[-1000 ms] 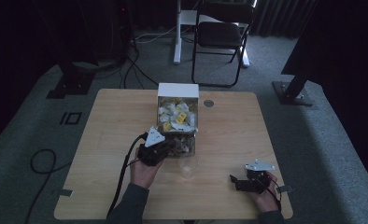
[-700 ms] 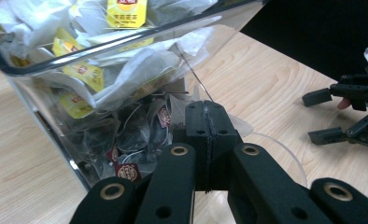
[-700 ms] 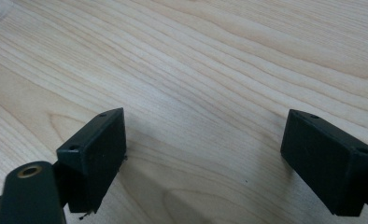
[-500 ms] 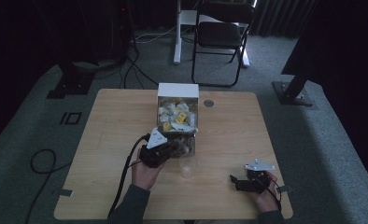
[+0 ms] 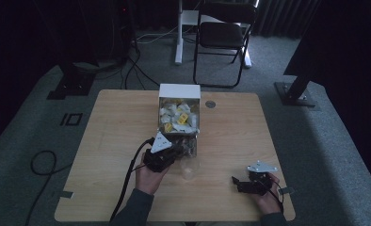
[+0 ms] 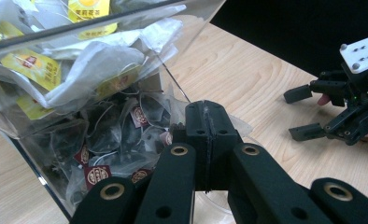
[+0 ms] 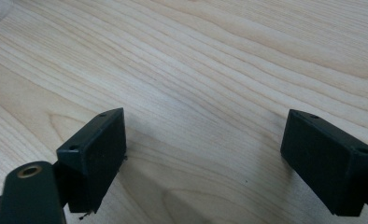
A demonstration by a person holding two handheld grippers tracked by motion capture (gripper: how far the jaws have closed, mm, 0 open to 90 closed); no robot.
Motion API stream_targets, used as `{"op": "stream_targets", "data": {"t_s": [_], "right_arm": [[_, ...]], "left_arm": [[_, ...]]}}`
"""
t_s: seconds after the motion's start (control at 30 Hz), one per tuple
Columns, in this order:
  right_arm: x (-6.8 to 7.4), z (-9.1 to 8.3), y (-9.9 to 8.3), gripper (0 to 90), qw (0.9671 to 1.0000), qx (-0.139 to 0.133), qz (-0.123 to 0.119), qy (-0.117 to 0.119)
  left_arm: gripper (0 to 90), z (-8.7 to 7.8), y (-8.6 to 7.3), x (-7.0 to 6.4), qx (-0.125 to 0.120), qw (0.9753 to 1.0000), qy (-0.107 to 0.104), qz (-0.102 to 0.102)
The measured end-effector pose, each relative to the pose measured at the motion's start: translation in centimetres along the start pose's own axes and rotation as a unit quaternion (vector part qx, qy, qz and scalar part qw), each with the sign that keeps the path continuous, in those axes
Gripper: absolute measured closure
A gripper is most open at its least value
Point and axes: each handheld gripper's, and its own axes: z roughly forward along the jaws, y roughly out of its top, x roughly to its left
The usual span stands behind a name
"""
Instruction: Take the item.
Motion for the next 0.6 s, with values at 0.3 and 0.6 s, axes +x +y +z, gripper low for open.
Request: {"op": "stream_targets", "data": {"t_s": [0.3, 0.6], "right_arm": [[0.00, 0.00, 0.00, 14.0, 1.0000, 0.000, 0.000, 0.000], [0.00, 0.00, 0.00, 14.0, 1.0000, 0.000, 0.000, 0.000]], "left_arm": [[90.0, -0.05, -0.02, -0.43, -0.001, 1.0000, -0.006, 0.002], [90.0, 0.01, 0.01, -0.78, 0.000, 1.0000, -0.008, 0.006]]}}
